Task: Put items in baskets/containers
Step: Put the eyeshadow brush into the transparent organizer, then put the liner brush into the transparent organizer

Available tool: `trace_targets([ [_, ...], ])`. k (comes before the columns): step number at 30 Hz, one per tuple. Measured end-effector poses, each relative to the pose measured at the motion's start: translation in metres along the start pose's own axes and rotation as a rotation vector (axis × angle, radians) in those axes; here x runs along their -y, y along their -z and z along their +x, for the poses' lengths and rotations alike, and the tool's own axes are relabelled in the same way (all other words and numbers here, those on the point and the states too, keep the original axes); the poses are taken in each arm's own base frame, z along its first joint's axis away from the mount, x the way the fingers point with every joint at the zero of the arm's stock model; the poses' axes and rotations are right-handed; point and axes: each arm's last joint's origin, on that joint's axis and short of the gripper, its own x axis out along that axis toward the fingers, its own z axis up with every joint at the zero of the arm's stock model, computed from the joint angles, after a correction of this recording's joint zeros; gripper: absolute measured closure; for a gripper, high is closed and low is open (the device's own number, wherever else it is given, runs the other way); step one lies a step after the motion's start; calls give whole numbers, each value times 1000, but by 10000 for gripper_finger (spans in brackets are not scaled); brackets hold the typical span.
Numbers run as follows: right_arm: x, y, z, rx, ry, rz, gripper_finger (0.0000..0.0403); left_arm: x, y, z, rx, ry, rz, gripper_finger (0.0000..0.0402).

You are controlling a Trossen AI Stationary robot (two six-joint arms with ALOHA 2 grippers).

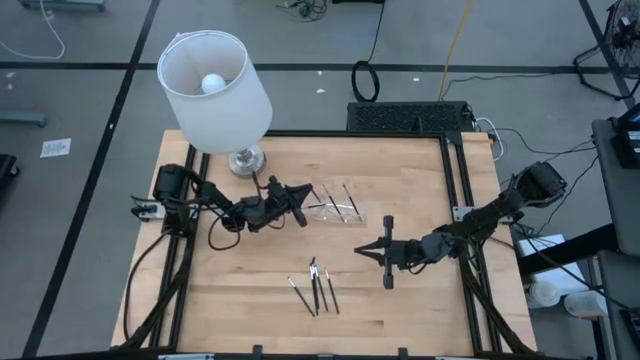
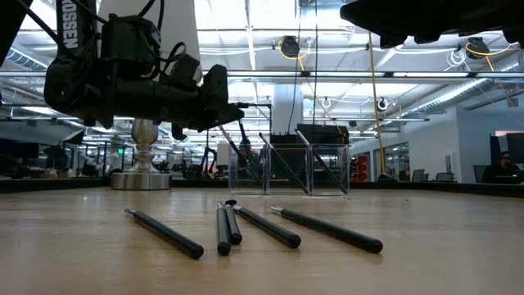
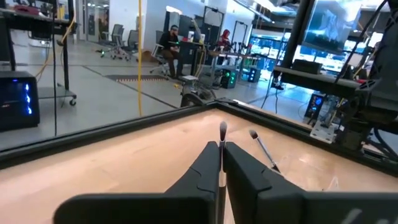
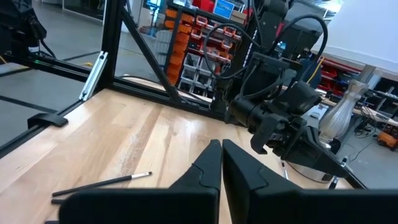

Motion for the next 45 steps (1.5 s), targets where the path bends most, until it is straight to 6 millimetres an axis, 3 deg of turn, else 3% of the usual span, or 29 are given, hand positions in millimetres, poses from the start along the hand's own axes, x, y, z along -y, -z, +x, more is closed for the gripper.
trace_targets([
  [8, 0, 0, 0, 5, 0, 0, 402, 0, 4, -1, -27, -37, -9, 394],
  [16, 0, 0, 0, 4, 2, -20, 402, -4, 6, 1, -47, -59, -3, 348],
  [26, 0, 0, 0, 4, 2, 8, 402, -2, 4, 0, -45, -49, 2, 340],
  [40, 0, 0, 0, -2, 1, 3, 402, 8, -25, -5, 40, -14, 85, 339],
  [45, 0, 0, 0, -4, -1, 30, 403, 24, -52, -26, 108, 20, 212, 339],
])
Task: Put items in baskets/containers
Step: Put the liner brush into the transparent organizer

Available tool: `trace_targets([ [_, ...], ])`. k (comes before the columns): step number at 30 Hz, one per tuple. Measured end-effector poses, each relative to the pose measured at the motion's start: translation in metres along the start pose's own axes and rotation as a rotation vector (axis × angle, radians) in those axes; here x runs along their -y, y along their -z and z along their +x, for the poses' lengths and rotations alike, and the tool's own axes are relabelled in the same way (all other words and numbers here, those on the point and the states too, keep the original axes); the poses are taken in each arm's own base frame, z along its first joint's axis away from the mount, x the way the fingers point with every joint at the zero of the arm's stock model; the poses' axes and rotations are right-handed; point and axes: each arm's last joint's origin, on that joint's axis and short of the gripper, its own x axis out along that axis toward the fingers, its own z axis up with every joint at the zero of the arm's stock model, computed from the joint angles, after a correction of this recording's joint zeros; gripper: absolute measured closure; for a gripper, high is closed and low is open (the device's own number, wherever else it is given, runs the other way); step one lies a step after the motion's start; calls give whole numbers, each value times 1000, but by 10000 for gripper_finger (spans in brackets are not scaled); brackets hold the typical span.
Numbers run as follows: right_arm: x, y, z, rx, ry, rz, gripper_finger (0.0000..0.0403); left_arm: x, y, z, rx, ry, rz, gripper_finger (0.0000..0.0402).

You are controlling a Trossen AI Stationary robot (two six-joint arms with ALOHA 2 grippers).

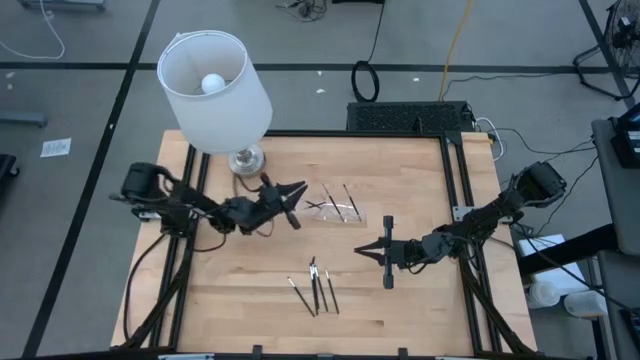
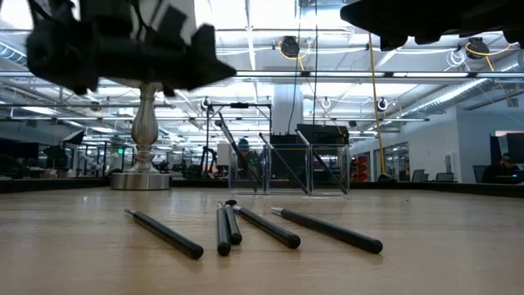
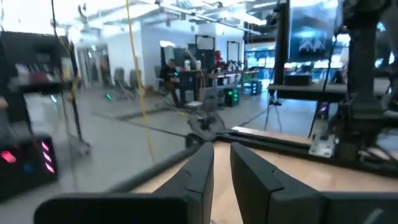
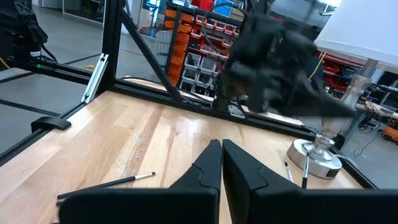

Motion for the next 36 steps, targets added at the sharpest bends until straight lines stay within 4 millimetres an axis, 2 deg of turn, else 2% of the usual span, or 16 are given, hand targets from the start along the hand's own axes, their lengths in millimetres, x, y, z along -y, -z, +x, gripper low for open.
trace_targets([
  [8, -1, 3, 0, -32, -7, 3, 403, 19, -68, -55, 43, 28, 354, 341],
  [14, -1, 4, 0, -40, -9, -4, 403, 17, -101, -94, 52, 160, 458, 392],
  [19, -1, 7, 0, -62, -13, 5, 403, 12, -109, -125, 34, 328, 589, 388],
  [23, -2, 10, 0, -94, -19, 5, 403, 4, -115, -139, 38, 413, 580, 397],
  [30, -2, 13, -1, -119, -17, 68, 403, 5, -111, -140, 48, 543, 562, 397],
  [36, -5, 22, -2, -200, -26, 113, 403, 5, -111, -139, 29, 549, 503, 381],
])
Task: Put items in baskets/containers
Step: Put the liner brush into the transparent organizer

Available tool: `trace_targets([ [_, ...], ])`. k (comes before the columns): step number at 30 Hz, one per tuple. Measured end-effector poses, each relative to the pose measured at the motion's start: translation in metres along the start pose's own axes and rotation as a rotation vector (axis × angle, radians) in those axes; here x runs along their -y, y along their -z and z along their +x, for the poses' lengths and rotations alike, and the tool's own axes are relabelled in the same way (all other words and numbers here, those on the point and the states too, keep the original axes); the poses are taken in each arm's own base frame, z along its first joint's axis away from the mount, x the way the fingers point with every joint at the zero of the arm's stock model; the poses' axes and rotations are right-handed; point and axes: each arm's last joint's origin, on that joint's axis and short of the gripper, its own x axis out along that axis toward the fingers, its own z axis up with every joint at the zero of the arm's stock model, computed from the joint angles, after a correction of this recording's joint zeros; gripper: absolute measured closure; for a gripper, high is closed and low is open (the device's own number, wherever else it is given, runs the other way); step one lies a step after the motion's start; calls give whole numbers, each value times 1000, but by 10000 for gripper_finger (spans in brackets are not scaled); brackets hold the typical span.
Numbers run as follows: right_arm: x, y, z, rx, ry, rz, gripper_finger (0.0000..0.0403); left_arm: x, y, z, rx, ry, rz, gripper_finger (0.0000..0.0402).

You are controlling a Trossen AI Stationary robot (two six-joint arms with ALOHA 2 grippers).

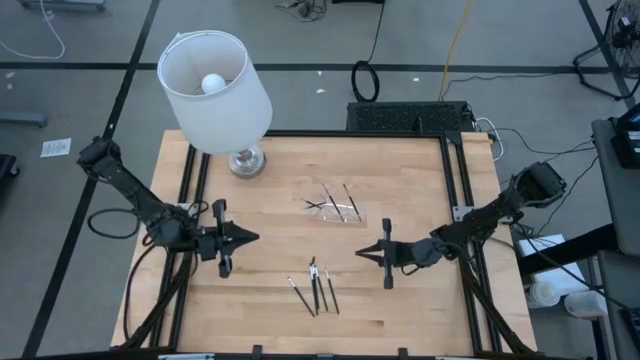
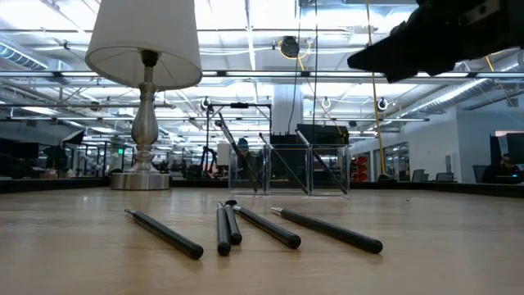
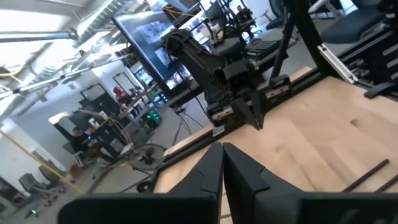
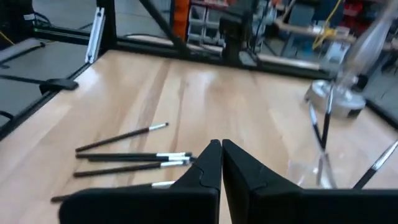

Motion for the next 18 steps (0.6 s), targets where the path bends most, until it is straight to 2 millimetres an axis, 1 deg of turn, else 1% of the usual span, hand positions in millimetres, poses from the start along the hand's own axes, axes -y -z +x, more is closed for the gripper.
trace_targets([
  [3, -5, 0, 5, -2, 5, 112, 403, 0, 1, 0, -4, 3, -32, 381],
  [4, -8, -5, 9, -4, 15, 134, 403, 1, 1, 0, -9, 6, -35, 383],
  [6, -19, -18, 22, -39, 40, 122, 403, 2, 2, 0, -18, 13, -42, 390],
  [10, -46, -40, 55, -204, 96, 73, 403, 3, 4, 0, -34, 25, -51, 397],
  [13, -64, -57, 77, -321, 116, 103, 403, 5, 4, -1, -37, 36, -47, 384],
  [16, -80, -63, 96, -457, 121, 136, 403, 6, 3, -3, -28, 49, -49, 368],
  [18, -86, -59, 107, -525, 148, 131, 403, 8, 2, -4, -21, 57, -45, 361],
])
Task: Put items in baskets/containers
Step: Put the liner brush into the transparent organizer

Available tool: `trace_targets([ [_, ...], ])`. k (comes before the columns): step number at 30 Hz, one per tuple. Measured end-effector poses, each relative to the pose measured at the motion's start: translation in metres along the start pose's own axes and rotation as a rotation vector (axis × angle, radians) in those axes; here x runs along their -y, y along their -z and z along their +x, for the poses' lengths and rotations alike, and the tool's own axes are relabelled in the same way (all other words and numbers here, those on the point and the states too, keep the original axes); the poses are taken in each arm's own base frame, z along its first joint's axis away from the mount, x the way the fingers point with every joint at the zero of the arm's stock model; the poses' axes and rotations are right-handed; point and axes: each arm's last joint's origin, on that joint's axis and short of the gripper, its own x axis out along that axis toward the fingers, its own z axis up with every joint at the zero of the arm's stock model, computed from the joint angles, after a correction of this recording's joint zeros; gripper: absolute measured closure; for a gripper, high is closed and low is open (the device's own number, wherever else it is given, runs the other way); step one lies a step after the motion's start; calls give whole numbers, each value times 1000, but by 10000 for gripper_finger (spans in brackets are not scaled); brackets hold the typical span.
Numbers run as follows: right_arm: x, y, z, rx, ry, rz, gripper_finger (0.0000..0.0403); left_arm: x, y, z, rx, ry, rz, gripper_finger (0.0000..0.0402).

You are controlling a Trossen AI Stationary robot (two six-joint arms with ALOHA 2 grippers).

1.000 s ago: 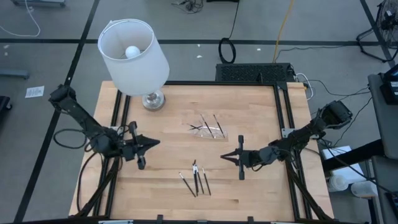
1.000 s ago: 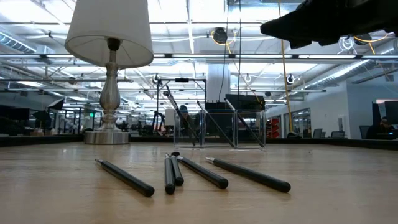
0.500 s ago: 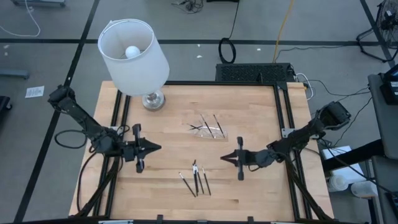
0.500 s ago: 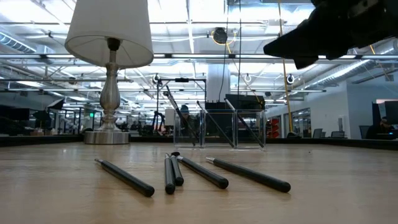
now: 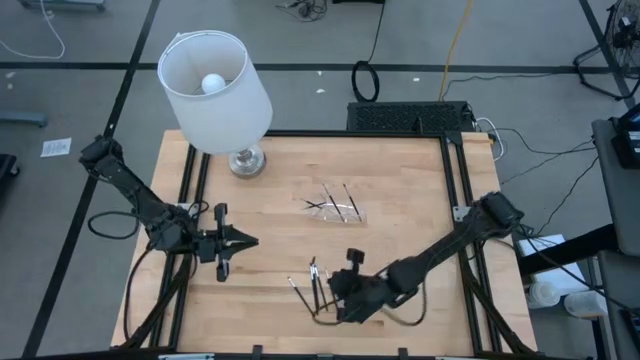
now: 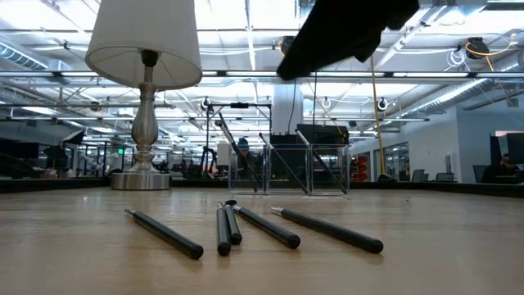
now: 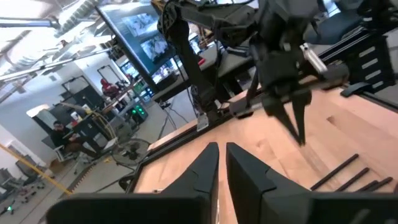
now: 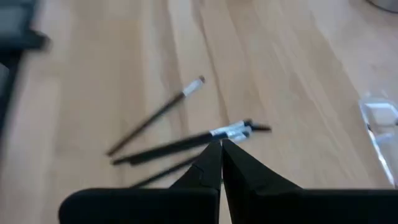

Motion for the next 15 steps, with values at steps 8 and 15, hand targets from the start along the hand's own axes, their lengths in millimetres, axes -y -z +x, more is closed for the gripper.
trace_targets([
  [8, -3, 13, 37, -83, 73, 78, 385, 0, -2, -1, 17, -1, -4, 356],
  [15, -3, 14, 39, -98, 56, 89, 274, -2, -1, 1, 11, -14, 23, 355],
])
